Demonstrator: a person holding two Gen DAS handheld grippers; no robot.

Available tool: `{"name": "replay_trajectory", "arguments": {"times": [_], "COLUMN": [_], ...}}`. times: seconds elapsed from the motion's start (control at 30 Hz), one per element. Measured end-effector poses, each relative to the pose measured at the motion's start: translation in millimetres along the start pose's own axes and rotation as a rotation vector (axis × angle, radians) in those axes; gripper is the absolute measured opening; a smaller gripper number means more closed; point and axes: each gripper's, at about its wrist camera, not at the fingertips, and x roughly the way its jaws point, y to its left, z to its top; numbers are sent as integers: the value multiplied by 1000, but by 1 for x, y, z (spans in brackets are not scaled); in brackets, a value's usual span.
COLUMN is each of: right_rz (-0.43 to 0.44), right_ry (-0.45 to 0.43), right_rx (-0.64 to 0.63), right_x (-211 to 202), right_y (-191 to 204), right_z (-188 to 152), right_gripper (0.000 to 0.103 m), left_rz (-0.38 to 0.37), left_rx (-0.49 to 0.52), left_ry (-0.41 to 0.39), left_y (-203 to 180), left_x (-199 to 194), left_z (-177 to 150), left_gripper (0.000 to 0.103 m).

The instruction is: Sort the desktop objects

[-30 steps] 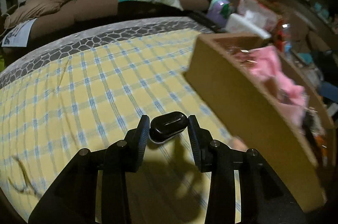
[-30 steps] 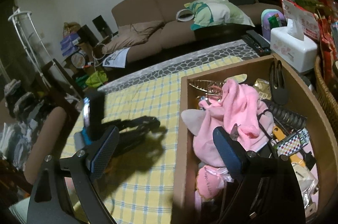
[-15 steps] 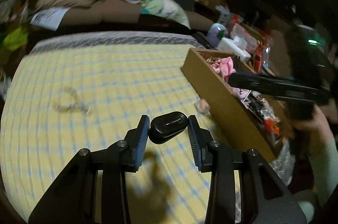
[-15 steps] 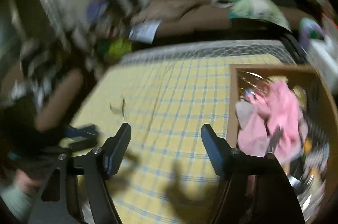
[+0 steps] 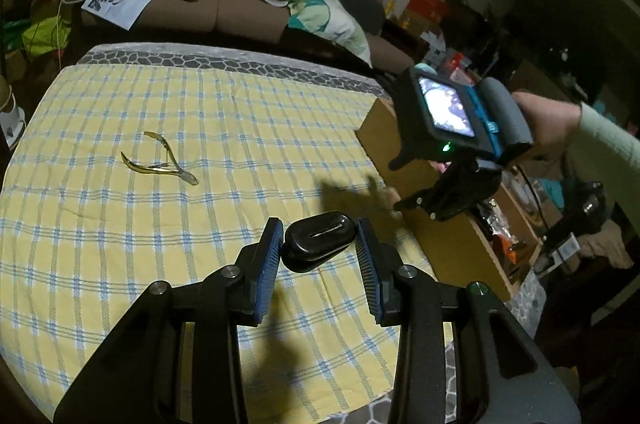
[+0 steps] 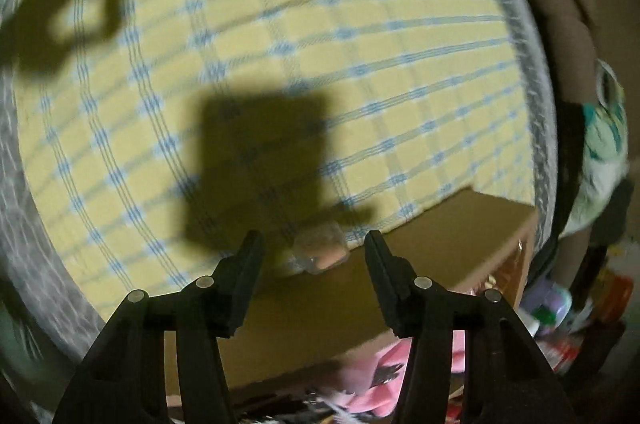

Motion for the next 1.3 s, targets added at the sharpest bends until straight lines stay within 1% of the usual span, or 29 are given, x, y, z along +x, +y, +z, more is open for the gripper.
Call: {"name": "replay_trajectory", "arguments": {"times": [0.1,0.17,0.4,0.47,0.53,0.63,0.73,0.87,1.0,1.17,1.23,1.3], "right_rz": [-11,-6,58,45,52,82,149,159,136,139,136,136], "right_ry": [98,137,192,213,228,219,223,157,65,-76,-132,-169], "right_rx": [-112,-141,-203,-228,-224,-194,-100,-78,-41,34,77,120], "right_x": [16,21,43,53,64,67,68,57,36,-8,-30,-51], "right_y": [4,1,7,12,14,11,3,8,14,21,21,20], "right_z": [4,5,8,6,3,-1,-7,-18,-33,-62,-84,-98], "right_gripper": [53,53,53,53,53,52,39,40,40,40,40,40], "left_rz": [5,-2,-18,-24,-23,-25,-24,-30,-36,-42,-46,-53], "left_rx": [0,-3,-6,-12,-12,-14,-14,-16,-4,19,50,74], "left_ry": [1,-5,-19,-16,-17,-18,-19,-23,-25,-15,-6,0], "left_y": [4,6,7,7,7,6,6,5,1,-8,-18,-28], "left_x": [0,-3,-7,-7,-7,-6,-6,-5,-6,-4,-2,0], "left_z": [0,1,5,5,5,5,5,6,6,4,1,-1], "left_gripper": [35,35,35,35,35,35,35,35,35,35,35,35]}}
